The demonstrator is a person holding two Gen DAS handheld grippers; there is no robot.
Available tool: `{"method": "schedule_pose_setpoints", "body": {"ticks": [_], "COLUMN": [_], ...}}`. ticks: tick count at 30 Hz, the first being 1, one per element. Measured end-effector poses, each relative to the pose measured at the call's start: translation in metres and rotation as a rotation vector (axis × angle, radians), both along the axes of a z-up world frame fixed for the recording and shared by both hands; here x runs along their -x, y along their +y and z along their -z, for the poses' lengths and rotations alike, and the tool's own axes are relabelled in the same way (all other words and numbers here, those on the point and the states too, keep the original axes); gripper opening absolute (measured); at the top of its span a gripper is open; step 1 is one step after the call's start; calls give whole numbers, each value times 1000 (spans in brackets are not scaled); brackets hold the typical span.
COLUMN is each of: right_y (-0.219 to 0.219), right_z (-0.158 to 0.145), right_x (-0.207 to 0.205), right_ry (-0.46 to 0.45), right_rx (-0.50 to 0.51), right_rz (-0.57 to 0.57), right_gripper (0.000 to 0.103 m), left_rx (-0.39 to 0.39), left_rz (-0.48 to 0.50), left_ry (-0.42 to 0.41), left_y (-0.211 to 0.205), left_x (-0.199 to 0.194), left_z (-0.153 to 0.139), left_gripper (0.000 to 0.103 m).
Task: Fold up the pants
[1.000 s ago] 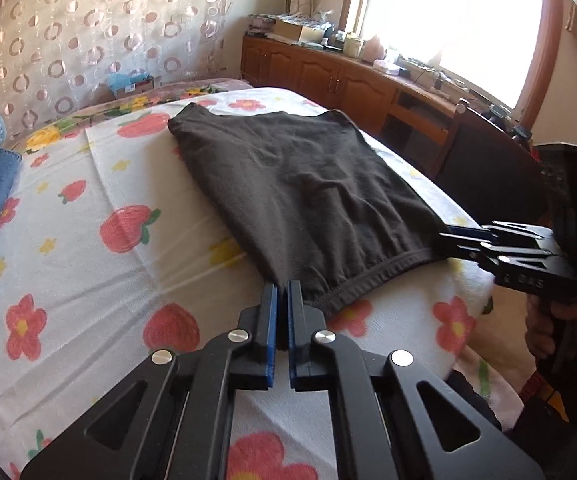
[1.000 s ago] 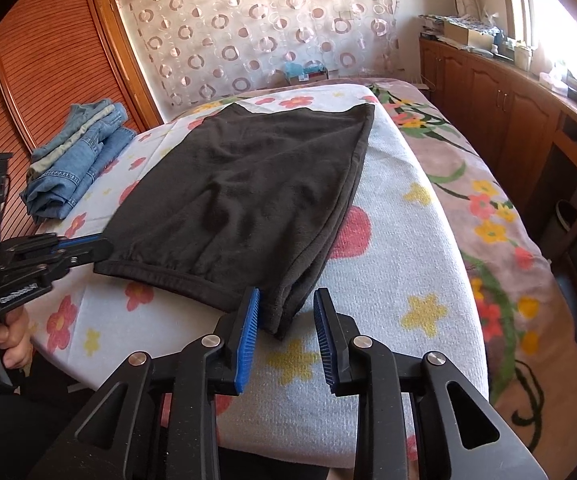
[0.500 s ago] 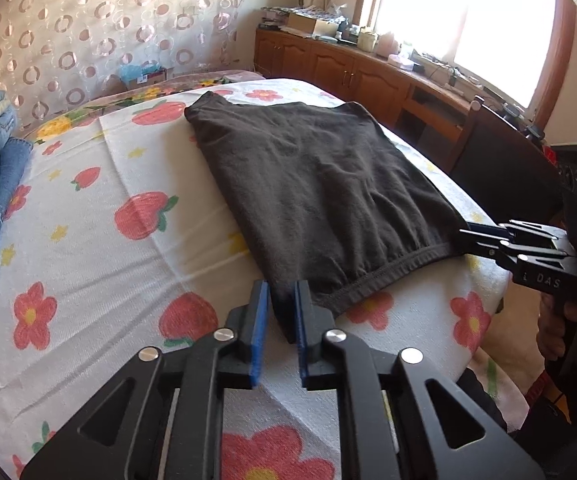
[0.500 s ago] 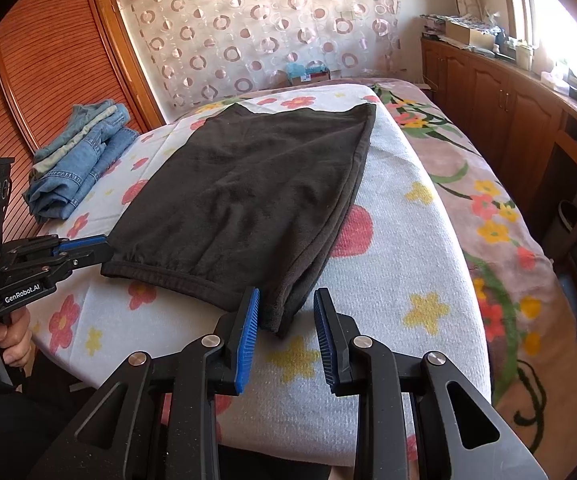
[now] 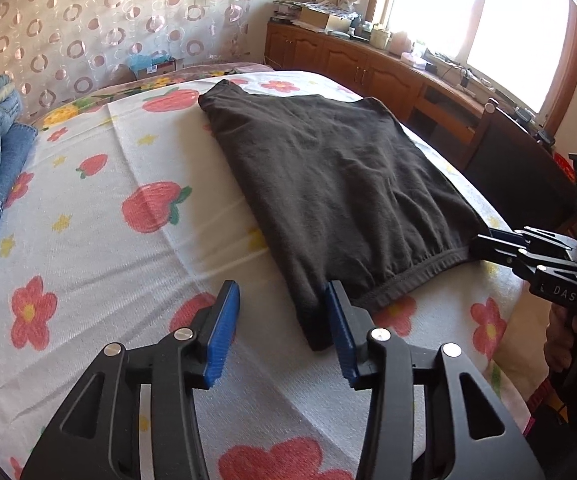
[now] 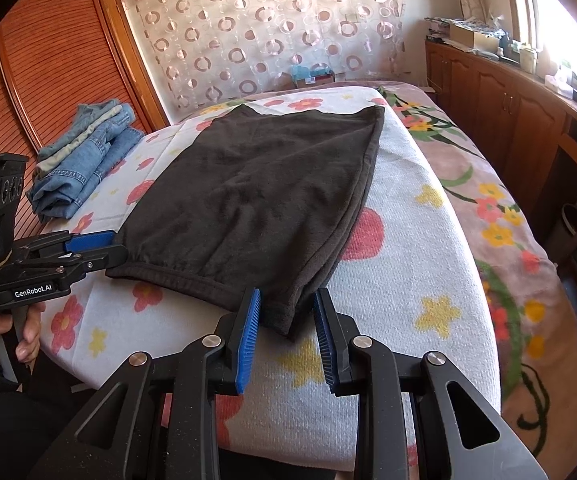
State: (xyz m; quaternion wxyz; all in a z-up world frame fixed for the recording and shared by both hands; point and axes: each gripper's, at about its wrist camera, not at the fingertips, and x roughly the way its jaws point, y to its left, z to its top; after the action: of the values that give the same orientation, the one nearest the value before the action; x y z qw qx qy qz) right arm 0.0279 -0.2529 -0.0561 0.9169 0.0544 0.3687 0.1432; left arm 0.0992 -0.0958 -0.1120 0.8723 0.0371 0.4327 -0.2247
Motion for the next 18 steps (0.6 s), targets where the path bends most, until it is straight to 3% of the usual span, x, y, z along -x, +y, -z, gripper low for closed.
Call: {"method": "schedule_pose_setpoints", "body": {"ticks": [3, 7, 15, 18], "right_y": [2, 4, 5, 8], "right_z": [1, -1, -8, -6], "right_x": [0, 1, 6, 6], "right_ry": [-5, -19, -55, -56], "right_rx": [-6, 3, 16, 33], "right_rz": [-16, -26, -27, -27], "right_gripper": [18, 11, 11, 11], "left_rx": [-4, 16, 16, 6], "left_rz": [0, -1, -10, 1], "left_ry": [1, 14, -10, -11], "left_y": [-2, 0, 0, -3], "left_x": [-1, -3, 0, 2], "left_z": [0, -1, -4, -5], "left_gripper": [51, 77, 78, 65]}}
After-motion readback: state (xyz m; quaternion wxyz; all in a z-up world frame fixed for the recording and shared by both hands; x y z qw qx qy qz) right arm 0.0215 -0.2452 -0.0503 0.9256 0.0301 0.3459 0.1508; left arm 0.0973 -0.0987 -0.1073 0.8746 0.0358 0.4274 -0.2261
